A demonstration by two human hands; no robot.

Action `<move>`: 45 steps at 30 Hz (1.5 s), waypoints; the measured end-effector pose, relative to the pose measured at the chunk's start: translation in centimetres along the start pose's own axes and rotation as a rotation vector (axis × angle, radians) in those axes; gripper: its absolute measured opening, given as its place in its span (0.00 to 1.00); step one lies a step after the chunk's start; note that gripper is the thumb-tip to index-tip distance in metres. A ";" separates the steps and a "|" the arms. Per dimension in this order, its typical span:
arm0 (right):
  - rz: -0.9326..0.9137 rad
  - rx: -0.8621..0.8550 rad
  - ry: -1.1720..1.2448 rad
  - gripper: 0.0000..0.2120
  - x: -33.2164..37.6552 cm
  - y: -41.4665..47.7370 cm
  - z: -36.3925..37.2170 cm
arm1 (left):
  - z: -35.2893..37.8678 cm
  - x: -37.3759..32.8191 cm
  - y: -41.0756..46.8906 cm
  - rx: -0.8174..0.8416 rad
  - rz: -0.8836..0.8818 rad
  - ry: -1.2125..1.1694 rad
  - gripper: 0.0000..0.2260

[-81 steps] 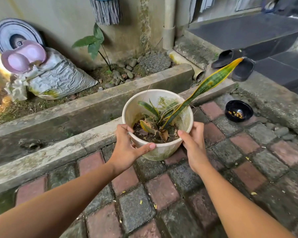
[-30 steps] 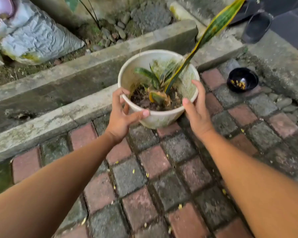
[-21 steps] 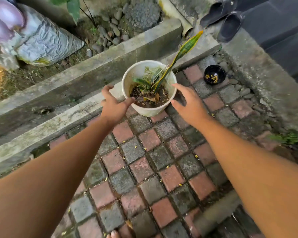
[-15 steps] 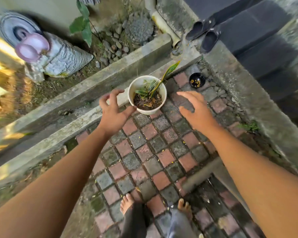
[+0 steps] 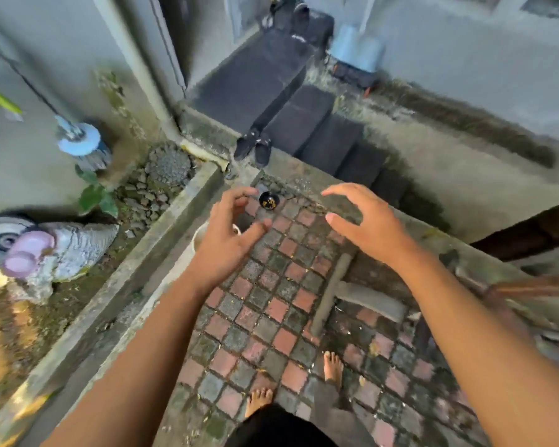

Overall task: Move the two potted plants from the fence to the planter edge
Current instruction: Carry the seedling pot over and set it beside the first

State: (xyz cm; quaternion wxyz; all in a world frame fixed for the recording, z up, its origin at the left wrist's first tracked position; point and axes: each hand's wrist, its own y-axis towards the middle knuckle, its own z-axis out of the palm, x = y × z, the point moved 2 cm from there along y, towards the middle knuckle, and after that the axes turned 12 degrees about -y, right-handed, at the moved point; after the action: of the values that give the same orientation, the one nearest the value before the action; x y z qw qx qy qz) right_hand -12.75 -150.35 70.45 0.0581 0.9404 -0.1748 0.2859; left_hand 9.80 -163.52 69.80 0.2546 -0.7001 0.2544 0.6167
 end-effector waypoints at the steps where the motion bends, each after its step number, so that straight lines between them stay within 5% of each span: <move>1: 0.040 -0.062 0.009 0.16 0.4 -1.9 -2.1 | 1.1 -1.6 0.0 0.051 0.043 -0.020 0.21; 14: 0.514 -0.713 -0.095 0.19 -0.8 -37.6 -22.0 | 31.4 -20.1 -10.3 0.925 0.388 -0.215 0.14; 29: 1.241 -1.129 -0.218 0.20 -2.8 -86.8 -21.0 | 65.5 -21.4 -43.7 1.580 0.288 -0.284 0.24; 38: 1.526 -1.295 -0.195 0.24 -8.5 -104.3 -20.5 | 82.3 -20.8 -57.1 1.886 0.263 -0.202 0.20; 45: 1.679 -1.399 -0.168 0.25 -14.3 -115.0 -21.8 | 96.6 -19.8 -68.6 2.085 0.314 -0.161 0.29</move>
State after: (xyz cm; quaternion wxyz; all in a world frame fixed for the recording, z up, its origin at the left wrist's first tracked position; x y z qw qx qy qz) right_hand 6.57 -34.35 79.50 0.3536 0.2973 -0.8869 0.0071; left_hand -17.34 -47.10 81.83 0.6636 -0.0514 0.7282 0.1636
